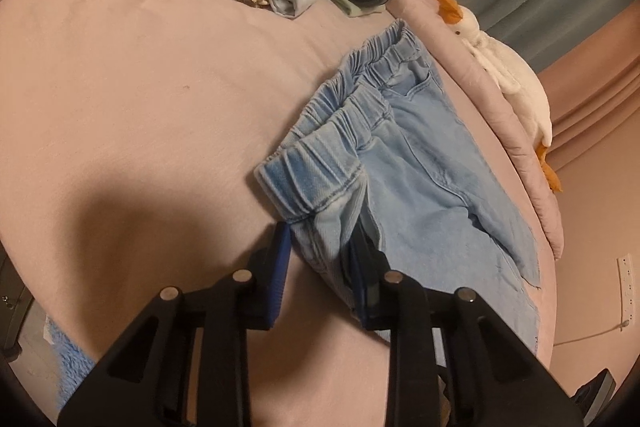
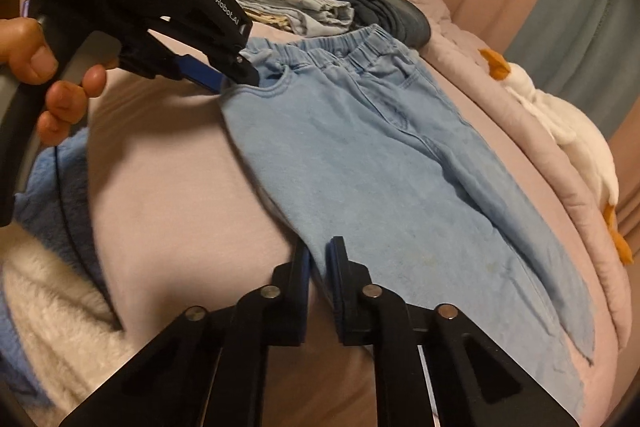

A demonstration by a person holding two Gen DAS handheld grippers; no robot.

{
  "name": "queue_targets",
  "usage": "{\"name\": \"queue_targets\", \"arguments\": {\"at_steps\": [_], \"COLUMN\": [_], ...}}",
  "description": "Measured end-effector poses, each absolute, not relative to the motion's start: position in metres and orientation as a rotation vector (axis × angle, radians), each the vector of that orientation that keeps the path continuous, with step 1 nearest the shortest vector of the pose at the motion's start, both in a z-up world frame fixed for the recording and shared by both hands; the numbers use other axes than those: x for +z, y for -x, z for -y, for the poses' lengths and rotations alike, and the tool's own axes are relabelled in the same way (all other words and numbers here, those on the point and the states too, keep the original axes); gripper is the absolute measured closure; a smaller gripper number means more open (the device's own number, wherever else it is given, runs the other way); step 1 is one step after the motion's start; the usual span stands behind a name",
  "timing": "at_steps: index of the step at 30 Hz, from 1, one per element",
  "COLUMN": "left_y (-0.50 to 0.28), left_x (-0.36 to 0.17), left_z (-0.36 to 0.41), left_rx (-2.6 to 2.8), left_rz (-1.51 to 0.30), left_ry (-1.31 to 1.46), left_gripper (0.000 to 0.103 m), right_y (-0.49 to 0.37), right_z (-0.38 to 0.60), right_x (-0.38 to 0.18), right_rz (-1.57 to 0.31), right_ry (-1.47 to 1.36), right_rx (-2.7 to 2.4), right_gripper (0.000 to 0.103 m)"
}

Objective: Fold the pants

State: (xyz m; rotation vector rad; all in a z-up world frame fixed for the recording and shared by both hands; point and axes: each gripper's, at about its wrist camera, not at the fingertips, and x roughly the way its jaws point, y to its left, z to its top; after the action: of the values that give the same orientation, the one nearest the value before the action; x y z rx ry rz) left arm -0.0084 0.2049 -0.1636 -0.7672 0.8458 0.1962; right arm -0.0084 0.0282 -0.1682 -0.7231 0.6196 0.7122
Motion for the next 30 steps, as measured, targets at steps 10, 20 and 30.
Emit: {"name": "queue_targets", "arguments": {"at_steps": [10, 20, 30], "left_y": [0.030, -0.038, -0.046], "left_x": [-0.133, -0.112, -0.178], "left_z": [-0.206, -0.141, -0.207], "left_rx": [0.335, 0.087, 0.277], "left_rz": [-0.815, -0.777, -0.873], "left_ry": [0.558, 0.188, 0.257], "left_gripper": [0.046, 0.044, 0.016], "right_y": [-0.008, -0.063, -0.061], "right_z": [-0.014, 0.008, 0.041], "right_x": [-0.157, -0.147, -0.172], "right_rz": [-0.748, -0.816, -0.870], "right_ry": [0.525, 0.274, 0.300], "right_rx": [0.775, 0.611, 0.560], "right_gripper": [0.071, 0.054, 0.041]}}
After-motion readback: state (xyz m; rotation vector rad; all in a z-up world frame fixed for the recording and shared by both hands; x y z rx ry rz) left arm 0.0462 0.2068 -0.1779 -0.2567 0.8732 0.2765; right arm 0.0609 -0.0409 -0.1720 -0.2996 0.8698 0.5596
